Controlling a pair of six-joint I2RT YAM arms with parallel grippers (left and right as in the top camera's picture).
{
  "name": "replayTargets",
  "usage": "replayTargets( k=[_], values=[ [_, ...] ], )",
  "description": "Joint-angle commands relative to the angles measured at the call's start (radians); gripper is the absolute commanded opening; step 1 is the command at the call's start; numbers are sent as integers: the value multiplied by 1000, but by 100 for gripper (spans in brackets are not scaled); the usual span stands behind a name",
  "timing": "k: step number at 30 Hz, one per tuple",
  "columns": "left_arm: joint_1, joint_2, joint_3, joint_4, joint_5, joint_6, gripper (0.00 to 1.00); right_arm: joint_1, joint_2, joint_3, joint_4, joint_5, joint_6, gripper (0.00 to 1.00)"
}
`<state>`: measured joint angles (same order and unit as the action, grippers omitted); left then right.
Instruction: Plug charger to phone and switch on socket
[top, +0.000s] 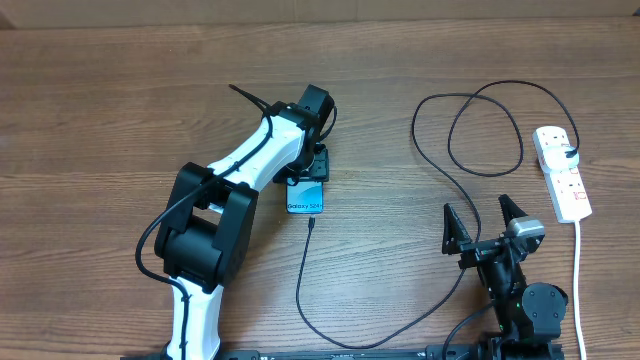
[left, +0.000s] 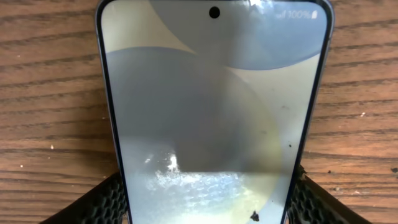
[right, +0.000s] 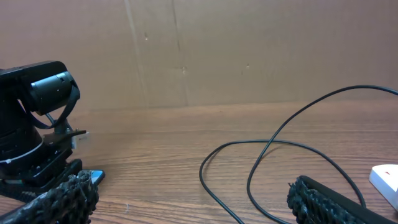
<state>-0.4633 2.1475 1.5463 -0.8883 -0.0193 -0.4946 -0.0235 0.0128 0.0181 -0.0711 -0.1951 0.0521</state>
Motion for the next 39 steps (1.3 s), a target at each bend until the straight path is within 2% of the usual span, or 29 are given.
replayTargets(
  k=[1,8,19,39],
  values=[
    [-3,39,-33,5,19,1,61,6,-9,-10,5,2,-5,100],
    [-3,39,-33,6,19,1,60,6,-9,-10,5,2,-4,100],
    [5,27,-11,-3,21,1,53,6,-9,-10,5,2,-4,100],
    [6,-25,173,-219,46,6,50,6,-9,-10,5,2,-5,100]
  ],
)
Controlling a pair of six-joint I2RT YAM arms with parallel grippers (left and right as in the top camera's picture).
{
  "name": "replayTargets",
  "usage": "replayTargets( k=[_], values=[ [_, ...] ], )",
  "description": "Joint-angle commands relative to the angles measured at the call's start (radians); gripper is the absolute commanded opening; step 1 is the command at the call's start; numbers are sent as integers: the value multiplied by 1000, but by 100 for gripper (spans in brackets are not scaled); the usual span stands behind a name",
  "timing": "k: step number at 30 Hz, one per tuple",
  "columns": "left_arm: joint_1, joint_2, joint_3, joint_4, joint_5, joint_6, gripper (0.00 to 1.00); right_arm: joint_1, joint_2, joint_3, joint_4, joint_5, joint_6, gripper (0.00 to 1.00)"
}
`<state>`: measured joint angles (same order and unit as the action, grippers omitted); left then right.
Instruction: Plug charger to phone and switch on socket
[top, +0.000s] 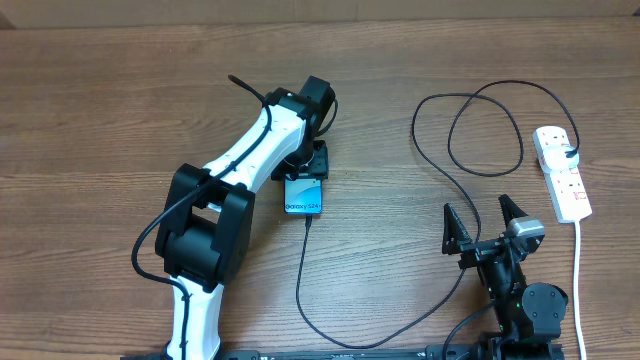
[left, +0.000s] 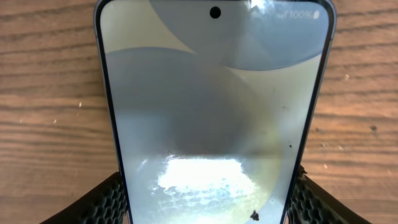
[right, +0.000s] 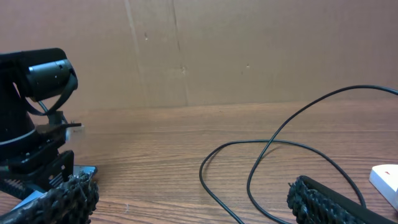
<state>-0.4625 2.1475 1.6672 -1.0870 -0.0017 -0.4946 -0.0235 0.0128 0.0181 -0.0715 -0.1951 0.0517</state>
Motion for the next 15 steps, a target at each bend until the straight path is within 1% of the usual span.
replayTargets(
  k=[1,8,15],
  values=[
    [6,-29,62,-34,42,15,51,6,-9,-10,5,3,-4,100],
    [7,-45,80,-65,143,55,54,6,-9,-10,5,2,-4,100],
    [50,-45,80,-82,245,86,54,6,-9,-10,5,2,-4,100]
  ],
)
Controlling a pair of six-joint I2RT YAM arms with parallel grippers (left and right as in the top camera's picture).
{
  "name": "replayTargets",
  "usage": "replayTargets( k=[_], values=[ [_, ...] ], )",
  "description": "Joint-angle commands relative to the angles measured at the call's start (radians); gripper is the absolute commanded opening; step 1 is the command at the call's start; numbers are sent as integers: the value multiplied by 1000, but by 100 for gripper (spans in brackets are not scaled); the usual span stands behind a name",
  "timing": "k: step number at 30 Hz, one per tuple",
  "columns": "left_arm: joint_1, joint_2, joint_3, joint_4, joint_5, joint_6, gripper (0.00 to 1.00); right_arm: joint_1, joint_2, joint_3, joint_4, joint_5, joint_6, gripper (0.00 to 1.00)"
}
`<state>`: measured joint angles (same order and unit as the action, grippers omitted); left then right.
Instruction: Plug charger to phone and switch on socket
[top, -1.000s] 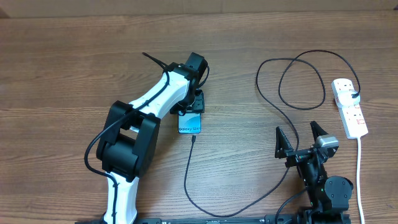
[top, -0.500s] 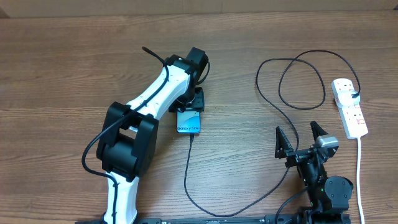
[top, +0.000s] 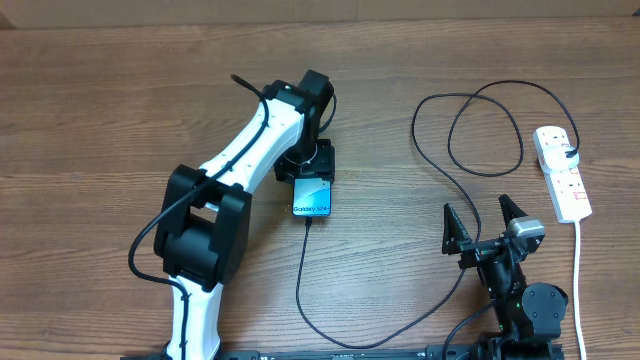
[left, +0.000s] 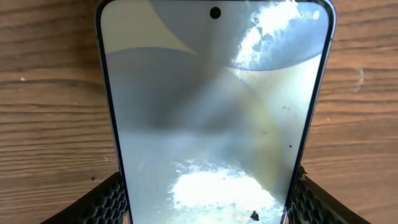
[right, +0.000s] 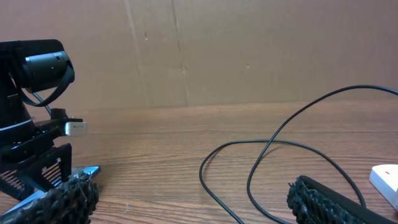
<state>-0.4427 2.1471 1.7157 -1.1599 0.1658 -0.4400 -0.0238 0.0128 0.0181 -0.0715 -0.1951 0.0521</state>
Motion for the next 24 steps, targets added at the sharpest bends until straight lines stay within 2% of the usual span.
replayTargets(
  k=[1,9,12,14,15,19,24],
  values=[
    [39,-45,31,-11,103,46,54,6,-9,-10,5,2,-4,100],
    [130,-45,31,-23,505,217,54,6,-9,-10,30,-5,-3,100],
    [166,-44,31,-22,637,228,54,6,-9,-10,50,-166,11,100],
    [178,-44,31,-22,666,228,54,6,-9,-10,59,-301,46,100],
    [181,-45,31,-22,665,229,54,6,-7,-10,57,-347,111,100],
    [171,-45,31,-20,662,242,53,6,36,23,54,-463,261,100],
    [146,-45,31,-10,661,242,53,6,222,214,-54,-519,292,100]
  ],
)
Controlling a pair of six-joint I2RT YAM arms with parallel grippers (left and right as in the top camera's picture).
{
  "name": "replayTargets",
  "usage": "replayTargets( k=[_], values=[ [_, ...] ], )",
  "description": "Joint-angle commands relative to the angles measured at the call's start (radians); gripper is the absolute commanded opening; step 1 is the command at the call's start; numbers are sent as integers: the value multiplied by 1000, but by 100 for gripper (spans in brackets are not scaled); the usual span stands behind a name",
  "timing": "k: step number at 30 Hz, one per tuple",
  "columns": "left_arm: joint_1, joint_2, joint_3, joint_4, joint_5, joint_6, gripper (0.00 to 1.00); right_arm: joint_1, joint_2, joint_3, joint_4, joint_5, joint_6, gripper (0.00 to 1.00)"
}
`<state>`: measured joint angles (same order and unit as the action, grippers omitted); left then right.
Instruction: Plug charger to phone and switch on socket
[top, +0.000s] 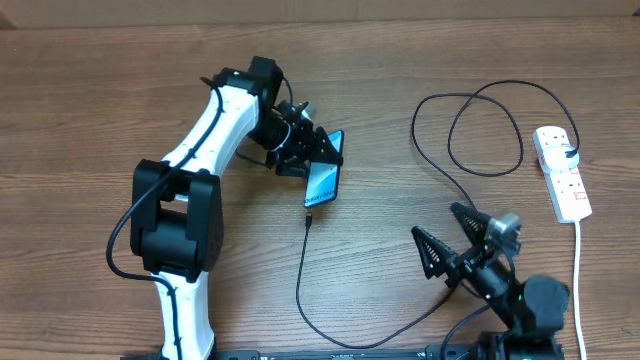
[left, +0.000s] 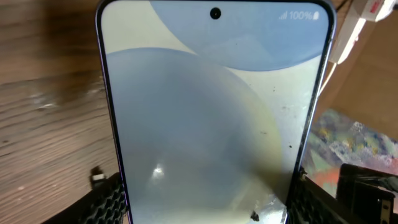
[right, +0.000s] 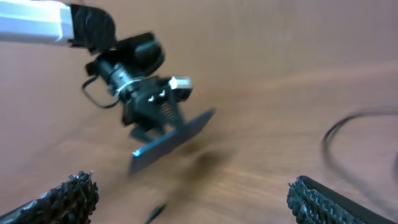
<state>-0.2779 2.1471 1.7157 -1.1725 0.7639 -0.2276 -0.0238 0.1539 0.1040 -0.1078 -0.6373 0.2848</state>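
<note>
My left gripper (top: 303, 152) is shut on the phone (top: 323, 180) and holds it raised off the table and tilted. In the left wrist view the lit phone screen (left: 211, 112) fills the frame between the black fingers (left: 107, 200). The black charger cable's plug (top: 310, 219) lies on the wood just below the phone's lower edge, apart from it. Low at the right, my right gripper (top: 433, 221) stands open, turned towards the phone. In its blurred view the phone (right: 173, 140) and the plug (right: 156, 213) both show. The white socket strip (top: 562, 186) lies at the far right.
The black cable (top: 470, 110) loops across the right half of the table and runs back along the front edge. A white lead (top: 577, 290) runs from the socket strip towards the front. A cardboard wall stands behind the table.
The left arm has swung left and the phone, low over the table before, is now raised and tilted. The right arm has turned left, and its open gripper now faces the phone.
At first my left gripper was shut on the phone low over the table's middle, the plug just below it, and the right arm rested still. The phone then shifted and turned slightly. Now it is raised and tilted, and the right gripper has turned towards it.
</note>
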Motion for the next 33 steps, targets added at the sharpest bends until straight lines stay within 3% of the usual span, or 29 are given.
replayTargets(
  k=[1,10,14,19,24,30,33],
  values=[
    [-25,-44,31,3,63,30,52,6,148,188,-65,-91,50,100],
    [-64,-44,31,10,64,29,52,6,790,653,-456,-320,-24,100],
    [-84,-45,31,24,58,29,51,6,1012,682,-440,-447,-24,100],
    [-109,-44,31,28,-5,17,51,27,1234,682,-444,-464,-28,100],
    [-128,-44,31,36,-71,-23,52,95,1353,682,-404,-464,-32,79],
    [-151,-44,31,58,-146,-76,52,182,1365,682,-299,-462,-19,70],
    [-161,-44,31,69,-144,-87,52,205,1365,682,-289,-374,72,68]
  ],
)
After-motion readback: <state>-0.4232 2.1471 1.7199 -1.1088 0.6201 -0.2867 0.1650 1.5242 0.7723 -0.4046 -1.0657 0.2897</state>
